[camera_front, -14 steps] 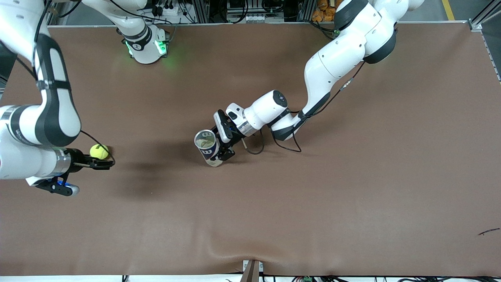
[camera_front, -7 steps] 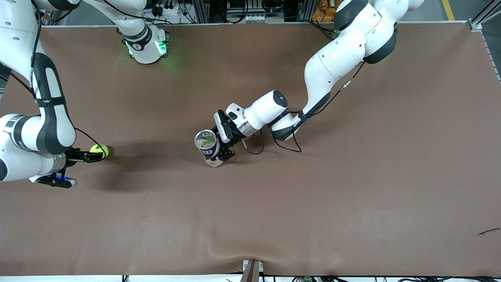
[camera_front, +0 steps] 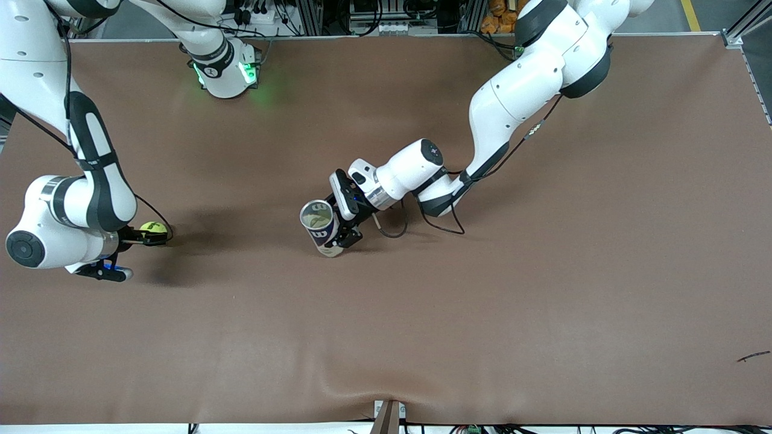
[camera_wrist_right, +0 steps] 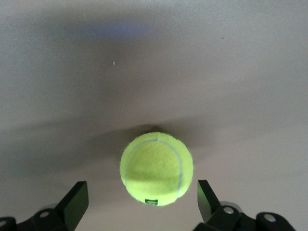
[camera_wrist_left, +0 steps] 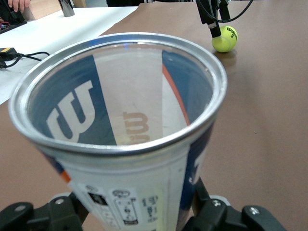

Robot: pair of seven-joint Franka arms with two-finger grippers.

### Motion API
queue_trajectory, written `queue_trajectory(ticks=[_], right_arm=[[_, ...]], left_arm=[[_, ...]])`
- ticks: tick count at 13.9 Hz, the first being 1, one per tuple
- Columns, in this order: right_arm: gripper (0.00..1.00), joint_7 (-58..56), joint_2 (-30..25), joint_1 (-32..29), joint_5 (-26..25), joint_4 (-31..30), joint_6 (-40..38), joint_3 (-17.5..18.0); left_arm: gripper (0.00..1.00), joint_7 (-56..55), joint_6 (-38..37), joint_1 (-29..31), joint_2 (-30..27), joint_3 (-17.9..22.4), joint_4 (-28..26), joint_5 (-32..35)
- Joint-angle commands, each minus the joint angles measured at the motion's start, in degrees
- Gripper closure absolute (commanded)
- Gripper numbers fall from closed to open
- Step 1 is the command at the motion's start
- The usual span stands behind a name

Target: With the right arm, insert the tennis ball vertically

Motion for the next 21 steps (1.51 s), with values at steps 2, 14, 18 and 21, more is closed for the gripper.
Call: queue_trajectory(ticks=[2, 14, 18, 21], right_arm=[[0.00, -0.34, -0.79, -1.30, -2.44, -5.41, 6.62, 1.03], [1.00, -1.93, -1.50, 2.03, 7.31, 10.99, -8.22, 1.91], [0.99, 4.55, -2.73, 6.95, 18.80, 17.85, -17.69, 1.82], [0.99, 18.76, -4.83, 14.23, 20.06, 20.67, -18.85, 1.91]], left_arm=[[0.17, -0.09, 1.06, -0.23, 0.16, 0.07, 0.38, -0.96], [0.17, -0.18, 1.06, -0.32, -0.01, -0.02, 0.65, -1.14], [0.17, -0.18, 1.06, -0.49, -0.19, -0.02, 0.65, -1.14], [0.17, -0.18, 1.06, -0.49, -0.10, -0.02, 0.65, -1.14]])
